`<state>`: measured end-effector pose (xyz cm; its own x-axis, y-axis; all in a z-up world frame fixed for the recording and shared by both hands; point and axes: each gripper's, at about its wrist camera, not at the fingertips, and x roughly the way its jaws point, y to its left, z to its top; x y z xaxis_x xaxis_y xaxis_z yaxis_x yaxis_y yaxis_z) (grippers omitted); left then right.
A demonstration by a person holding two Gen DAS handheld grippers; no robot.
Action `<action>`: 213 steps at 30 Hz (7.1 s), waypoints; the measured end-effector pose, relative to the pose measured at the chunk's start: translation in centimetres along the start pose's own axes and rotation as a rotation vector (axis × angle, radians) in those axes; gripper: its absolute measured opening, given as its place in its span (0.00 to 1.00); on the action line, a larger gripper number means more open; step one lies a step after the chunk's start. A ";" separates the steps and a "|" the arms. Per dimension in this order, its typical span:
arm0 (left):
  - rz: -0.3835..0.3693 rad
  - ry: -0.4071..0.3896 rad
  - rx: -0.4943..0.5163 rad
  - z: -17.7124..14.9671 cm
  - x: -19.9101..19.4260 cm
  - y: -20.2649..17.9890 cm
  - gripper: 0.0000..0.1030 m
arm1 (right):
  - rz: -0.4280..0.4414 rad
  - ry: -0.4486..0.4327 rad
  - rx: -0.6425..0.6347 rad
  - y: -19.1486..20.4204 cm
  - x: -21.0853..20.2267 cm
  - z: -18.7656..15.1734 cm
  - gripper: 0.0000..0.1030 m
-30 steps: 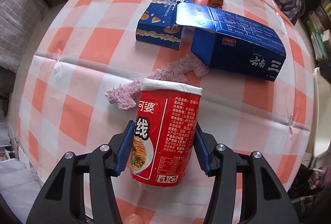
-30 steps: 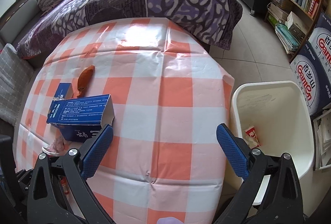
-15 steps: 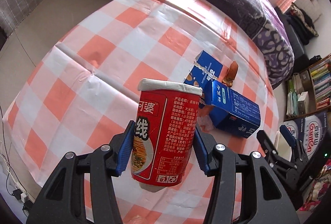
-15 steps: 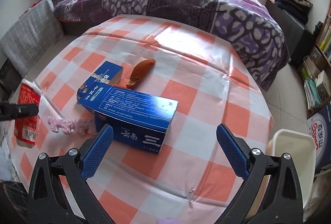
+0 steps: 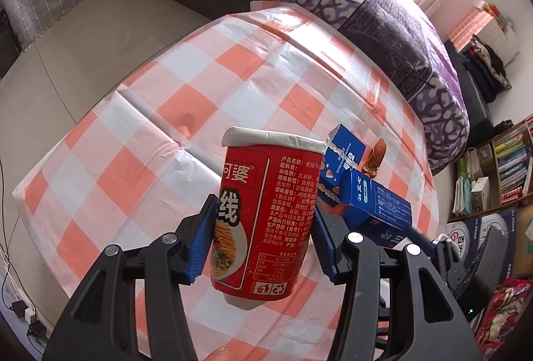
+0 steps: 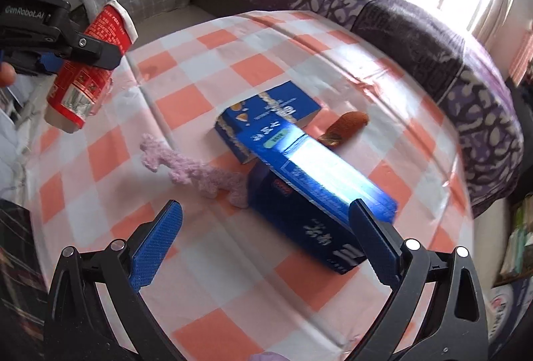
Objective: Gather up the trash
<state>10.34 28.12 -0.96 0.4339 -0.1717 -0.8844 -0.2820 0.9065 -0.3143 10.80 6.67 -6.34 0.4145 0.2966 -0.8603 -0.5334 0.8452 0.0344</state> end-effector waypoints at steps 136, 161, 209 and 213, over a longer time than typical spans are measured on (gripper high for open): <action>-0.112 -0.192 0.570 -14.5 2.7 -30.0 0.52 | -0.547 -0.220 0.999 -23.8 -16.9 -17.7 0.27; -0.276 0.032 0.706 -21.5 6.6 -38.3 0.54 | -0.636 -0.307 1.290 -28.3 -22.2 -24.7 0.68; 0.204 0.236 0.923 -7.7 13.1 -16.7 0.38 | -0.411 0.000 0.872 -18.6 -6.6 -11.3 0.89; 0.122 0.182 0.799 -5.7 10.7 -15.0 0.32 | -0.385 -0.008 0.835 -17.4 -5.6 -10.5 0.89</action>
<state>14.35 10.50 -7.66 0.2750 -0.0523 -0.9600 0.4049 0.9120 0.0662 10.05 -14.40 -7.44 0.4596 -0.0719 -0.8852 0.3468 0.9321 0.1044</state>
